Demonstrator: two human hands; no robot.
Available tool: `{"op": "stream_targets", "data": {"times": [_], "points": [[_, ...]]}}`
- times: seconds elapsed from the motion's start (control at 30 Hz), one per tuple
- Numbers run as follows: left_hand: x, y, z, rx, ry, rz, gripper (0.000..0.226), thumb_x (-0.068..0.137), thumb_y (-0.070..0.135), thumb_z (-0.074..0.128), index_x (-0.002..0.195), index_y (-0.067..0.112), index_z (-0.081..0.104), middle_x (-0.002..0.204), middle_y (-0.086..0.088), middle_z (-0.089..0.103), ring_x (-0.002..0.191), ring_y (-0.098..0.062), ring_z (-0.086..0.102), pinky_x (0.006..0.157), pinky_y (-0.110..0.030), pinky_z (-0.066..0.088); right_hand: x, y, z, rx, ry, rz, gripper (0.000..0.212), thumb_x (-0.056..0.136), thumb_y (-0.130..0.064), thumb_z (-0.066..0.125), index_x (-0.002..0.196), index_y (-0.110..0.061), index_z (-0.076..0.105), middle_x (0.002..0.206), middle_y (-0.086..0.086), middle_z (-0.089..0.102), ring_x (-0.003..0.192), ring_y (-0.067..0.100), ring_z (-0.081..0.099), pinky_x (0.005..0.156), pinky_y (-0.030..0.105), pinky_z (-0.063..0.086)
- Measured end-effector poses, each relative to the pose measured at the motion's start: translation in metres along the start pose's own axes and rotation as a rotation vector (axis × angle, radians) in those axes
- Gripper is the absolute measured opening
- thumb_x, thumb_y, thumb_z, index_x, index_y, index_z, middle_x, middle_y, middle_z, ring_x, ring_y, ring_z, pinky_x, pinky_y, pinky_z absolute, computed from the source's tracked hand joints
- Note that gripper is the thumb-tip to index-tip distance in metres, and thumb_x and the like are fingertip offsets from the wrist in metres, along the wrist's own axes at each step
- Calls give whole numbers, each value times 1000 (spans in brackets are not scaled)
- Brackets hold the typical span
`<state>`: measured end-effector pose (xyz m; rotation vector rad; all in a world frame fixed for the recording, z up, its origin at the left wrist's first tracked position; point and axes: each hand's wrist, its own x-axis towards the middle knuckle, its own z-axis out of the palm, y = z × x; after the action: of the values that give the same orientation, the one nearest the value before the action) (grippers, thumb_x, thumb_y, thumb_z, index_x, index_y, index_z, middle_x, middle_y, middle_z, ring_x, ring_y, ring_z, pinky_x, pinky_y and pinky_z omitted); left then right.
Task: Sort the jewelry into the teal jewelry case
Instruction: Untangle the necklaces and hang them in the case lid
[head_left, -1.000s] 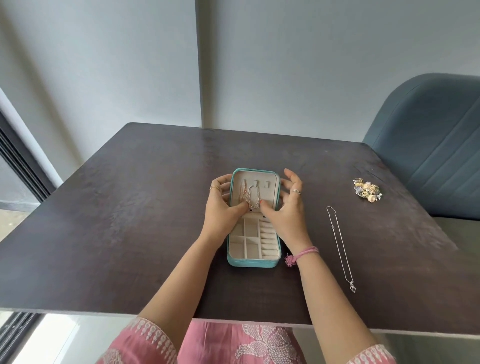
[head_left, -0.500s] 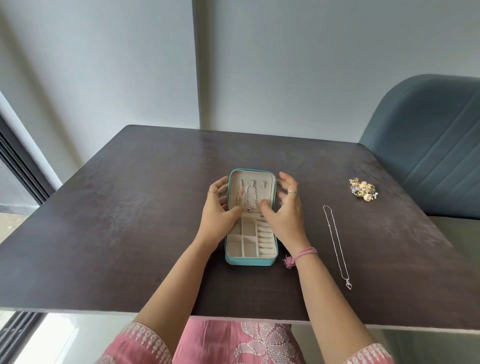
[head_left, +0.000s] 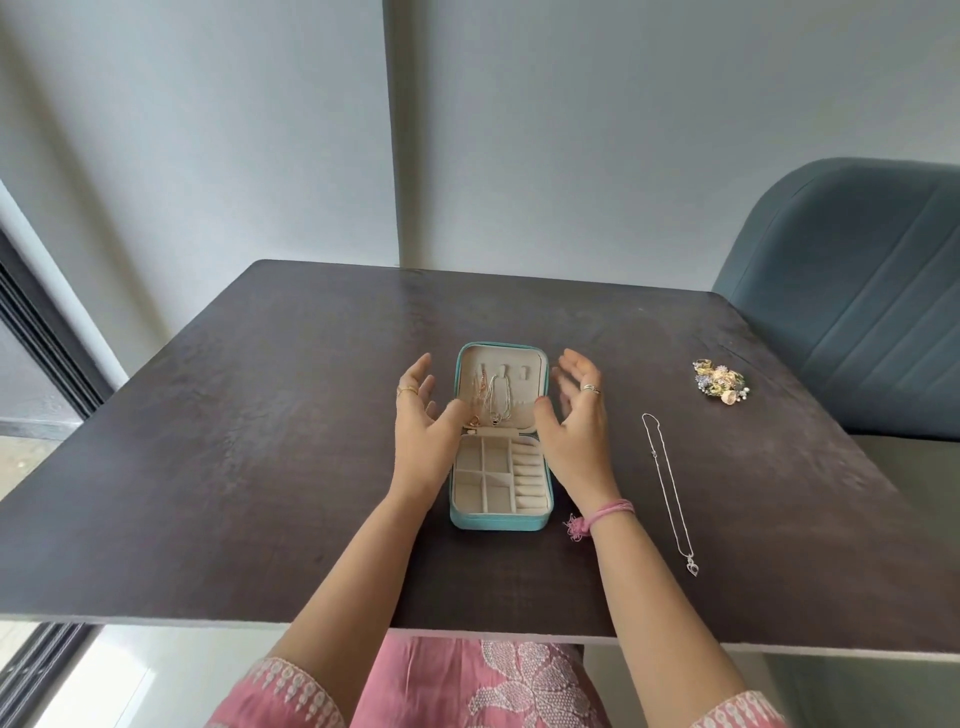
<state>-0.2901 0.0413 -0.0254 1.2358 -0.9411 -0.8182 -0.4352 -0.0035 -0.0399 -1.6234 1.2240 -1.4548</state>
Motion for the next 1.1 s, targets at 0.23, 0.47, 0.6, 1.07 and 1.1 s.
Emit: {"op": "stream_targets", "data": {"times": [0.23,0.47,0.6,1.07,1.1], "points": [[-5,27,0,60,143,340,47,80,11,52,121,31,45,129,7,49,120,-3,49,104,-20,37,23,-19,-58,-185,141,-10,22,88,-3,55,103,-17,64,102,2,67,87,6,64,81,12,47],[-14,54,38,70,36,520,46,82,0,51,112,35,48,121,-3,53,112,-10,55,97,-20,41,54,12,-128,-667,-97,219,14,87,-13,62,91,-12,75,87,9,74,86,22,66,74,24,41],[-17,58,57,57,-6,506,45,81,3,50,108,39,48,119,-2,54,110,-11,55,97,-25,43,51,30,-138,-784,-89,292,15,87,-15,63,88,-10,78,96,8,74,100,27,64,79,26,42],[-25,49,81,98,-77,500,36,81,4,50,106,29,54,113,6,53,105,-2,56,94,-16,42,49,43,-111,-1133,-109,345,27,94,-19,49,118,-16,61,125,8,53,121,28,44,94,45,39],[-26,48,82,101,-84,497,35,81,4,50,106,27,55,112,8,53,105,-1,56,93,-14,41,47,45,-110,-1182,-132,336,30,94,-20,50,123,-13,57,126,9,51,123,29,42,94,45,38]]}}
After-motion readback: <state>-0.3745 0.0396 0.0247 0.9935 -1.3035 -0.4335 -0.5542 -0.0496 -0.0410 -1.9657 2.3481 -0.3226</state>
